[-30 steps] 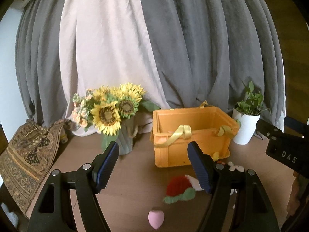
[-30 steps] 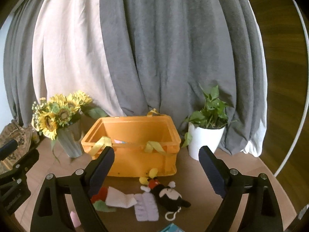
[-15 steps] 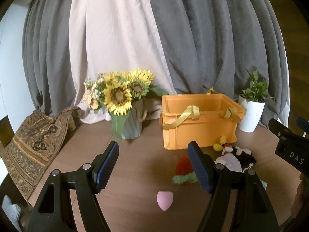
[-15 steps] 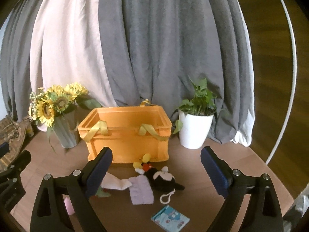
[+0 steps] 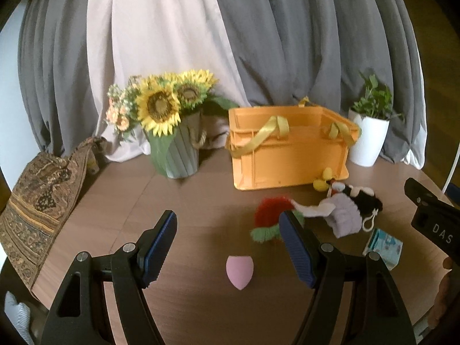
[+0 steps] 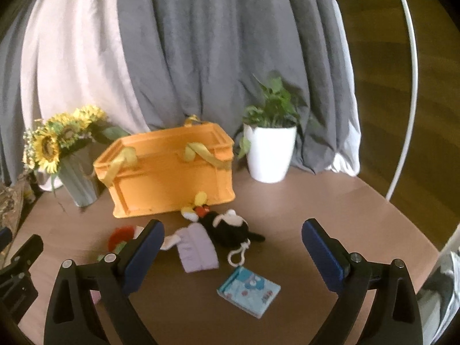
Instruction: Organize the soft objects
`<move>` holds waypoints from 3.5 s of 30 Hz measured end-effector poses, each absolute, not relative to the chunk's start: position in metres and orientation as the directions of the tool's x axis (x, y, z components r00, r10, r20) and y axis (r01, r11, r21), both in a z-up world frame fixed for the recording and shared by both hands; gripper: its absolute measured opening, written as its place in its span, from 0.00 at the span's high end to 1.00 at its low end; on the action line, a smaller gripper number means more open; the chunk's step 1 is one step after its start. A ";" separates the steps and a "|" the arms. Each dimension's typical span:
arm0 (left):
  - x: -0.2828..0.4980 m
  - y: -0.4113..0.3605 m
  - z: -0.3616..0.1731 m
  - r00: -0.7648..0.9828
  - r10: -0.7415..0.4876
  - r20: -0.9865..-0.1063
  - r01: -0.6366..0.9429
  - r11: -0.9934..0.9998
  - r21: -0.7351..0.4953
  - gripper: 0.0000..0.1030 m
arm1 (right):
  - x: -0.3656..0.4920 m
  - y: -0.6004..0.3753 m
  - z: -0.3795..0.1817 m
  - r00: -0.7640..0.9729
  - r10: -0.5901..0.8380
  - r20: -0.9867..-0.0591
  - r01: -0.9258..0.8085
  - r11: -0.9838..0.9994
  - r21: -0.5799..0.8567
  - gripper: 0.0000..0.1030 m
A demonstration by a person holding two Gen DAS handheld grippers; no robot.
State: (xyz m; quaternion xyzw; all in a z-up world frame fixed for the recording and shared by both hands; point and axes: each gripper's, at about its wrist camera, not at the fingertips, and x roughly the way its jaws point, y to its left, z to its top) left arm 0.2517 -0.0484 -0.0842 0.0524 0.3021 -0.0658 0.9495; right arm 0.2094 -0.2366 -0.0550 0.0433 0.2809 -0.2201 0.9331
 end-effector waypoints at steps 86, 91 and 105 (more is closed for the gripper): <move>0.279 -0.066 -0.135 0.663 -0.203 -0.721 0.208 0.975 -0.083 0.66 | 0.219 -0.256 -0.130 0.602 -0.313 -0.734 0.481 0.876 0.021 0.21; 0.278 -0.071 -0.122 0.677 -0.212 -0.705 0.218 0.972 -0.084 0.66 | 0.216 -0.255 -0.113 0.634 -0.293 -0.716 0.457 0.889 0.042 0.20; 0.277 -0.081 -0.073 0.744 -0.229 -0.627 0.241 0.968 -0.068 0.66 | 0.219 -0.255 -0.069 0.722 -0.262 -0.640 0.381 0.923 0.053 0.20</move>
